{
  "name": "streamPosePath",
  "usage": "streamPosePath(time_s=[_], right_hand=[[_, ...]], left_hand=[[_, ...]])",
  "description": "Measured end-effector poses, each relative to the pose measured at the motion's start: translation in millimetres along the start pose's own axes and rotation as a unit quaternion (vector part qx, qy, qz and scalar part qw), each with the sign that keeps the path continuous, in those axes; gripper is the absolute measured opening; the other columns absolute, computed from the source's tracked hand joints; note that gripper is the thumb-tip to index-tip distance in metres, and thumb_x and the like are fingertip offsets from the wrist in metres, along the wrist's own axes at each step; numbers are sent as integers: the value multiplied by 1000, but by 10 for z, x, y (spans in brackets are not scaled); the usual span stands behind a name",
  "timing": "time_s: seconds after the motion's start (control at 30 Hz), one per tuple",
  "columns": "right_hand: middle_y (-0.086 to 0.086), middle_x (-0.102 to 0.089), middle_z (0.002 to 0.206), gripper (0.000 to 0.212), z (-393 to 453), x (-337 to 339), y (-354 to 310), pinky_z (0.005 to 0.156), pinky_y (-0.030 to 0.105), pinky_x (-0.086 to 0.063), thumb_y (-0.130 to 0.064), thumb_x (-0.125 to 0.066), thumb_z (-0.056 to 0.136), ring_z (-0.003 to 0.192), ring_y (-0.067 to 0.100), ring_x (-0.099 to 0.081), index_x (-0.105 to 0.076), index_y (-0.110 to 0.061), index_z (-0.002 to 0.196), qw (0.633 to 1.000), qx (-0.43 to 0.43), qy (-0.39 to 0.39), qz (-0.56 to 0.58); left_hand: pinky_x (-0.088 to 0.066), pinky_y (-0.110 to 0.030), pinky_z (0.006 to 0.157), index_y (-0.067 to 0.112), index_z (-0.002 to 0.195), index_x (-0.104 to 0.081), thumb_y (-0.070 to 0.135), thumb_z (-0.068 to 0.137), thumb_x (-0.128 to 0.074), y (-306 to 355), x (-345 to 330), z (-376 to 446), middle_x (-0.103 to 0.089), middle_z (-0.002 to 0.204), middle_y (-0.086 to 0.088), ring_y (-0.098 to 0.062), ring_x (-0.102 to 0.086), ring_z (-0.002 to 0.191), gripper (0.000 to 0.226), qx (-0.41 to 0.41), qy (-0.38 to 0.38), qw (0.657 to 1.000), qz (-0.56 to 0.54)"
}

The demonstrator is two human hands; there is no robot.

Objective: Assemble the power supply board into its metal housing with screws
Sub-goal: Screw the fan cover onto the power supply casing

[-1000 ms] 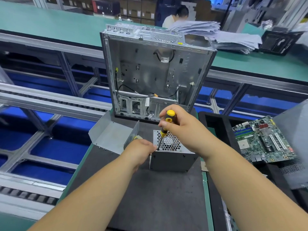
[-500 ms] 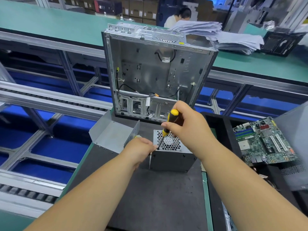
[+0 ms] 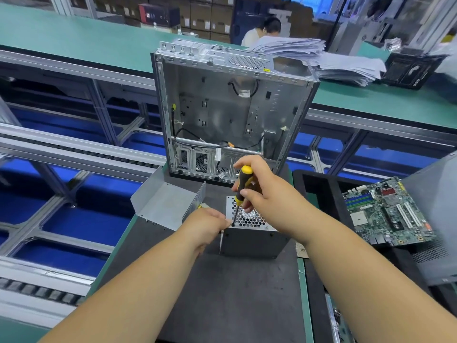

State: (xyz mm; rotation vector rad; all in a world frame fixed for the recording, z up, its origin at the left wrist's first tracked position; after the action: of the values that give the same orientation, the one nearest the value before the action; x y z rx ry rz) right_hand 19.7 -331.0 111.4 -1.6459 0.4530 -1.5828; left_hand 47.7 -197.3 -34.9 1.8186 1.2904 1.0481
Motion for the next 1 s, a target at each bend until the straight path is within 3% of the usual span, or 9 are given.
streamPosePath(time_s=[0.1,0.27,0.4,0.53,0.67,0.77,0.83,1.0], right_hand=[[-15,-64,91,51,13,20,-9,68,19,-56,-2,-53,94,68,9,-66,-47,-47,118,999,26,-2,-22],[-7,-71,86,40,42,72,21,64,19,-56,3,-67,85,69,11,-68,-59,-35,97,998,41,10,39],[-3,-68,78,28,47,178,144,49,13,-44,-19,-79,80,61,8,-65,-54,-26,89,998,-5,69,6],[-3,-61,72,38,1,126,142,59,37,-54,-35,-77,82,66,15,-66,-41,-24,82,988,-31,143,-40],[-5,-54,73,34,18,25,68,53,33,-42,-38,-65,90,67,20,-54,-34,-25,85,972,-44,182,-141],[-6,-60,83,25,16,-35,65,65,39,-51,-28,-63,93,74,20,-58,-39,-27,100,986,-42,153,-58],[-8,-63,87,30,-14,-41,52,75,40,-55,-22,-65,92,77,15,-62,-43,-35,108,992,-30,122,2],[-3,-68,91,36,3,7,21,74,28,-58,-8,-55,96,73,10,-68,-48,-40,112,1000,-24,8,16]], left_hand=[[-38,-24,66,20,75,-67,18,84,-73,-10,-4,8,-67,82,-2,-16,-58,84,11,4,2,1000,-6],[-37,-23,64,20,72,-67,17,83,-73,-24,0,32,-67,80,-1,-15,-58,82,13,8,5,1000,-9],[-40,-24,70,18,78,-70,17,83,-73,-26,-9,46,-69,86,-4,-17,-60,90,6,7,1,1000,-16],[-38,-23,67,19,77,-70,19,84,-73,-22,-5,47,-69,88,-2,-14,-59,90,7,6,4,1000,-15],[-36,-24,69,20,75,-68,21,84,-73,-16,-3,31,-68,88,2,-12,-58,90,11,2,-1,1000,-19],[-37,-24,69,19,76,-68,21,85,-73,-12,-4,11,-69,88,-1,-14,-59,90,10,-3,-4,1000,-23],[-37,-23,67,19,76,-68,21,84,-74,-7,-3,6,-69,86,-1,-13,-59,88,11,-7,-1,1000,-26],[-37,-21,62,19,74,-67,17,85,-73,2,-14,11,-65,76,2,-9,-57,77,12,-11,0,1000,-22]])
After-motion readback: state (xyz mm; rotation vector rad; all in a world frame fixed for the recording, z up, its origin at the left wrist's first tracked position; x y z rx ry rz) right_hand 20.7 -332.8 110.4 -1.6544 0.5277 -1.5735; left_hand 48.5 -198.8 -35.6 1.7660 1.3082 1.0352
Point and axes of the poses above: each hand's wrist, its own z-axis towards the middle knuckle, its own x-axis out of the back of the hand, y = z × x, the point moved 6 cm from there along z, towards the middle knuckle
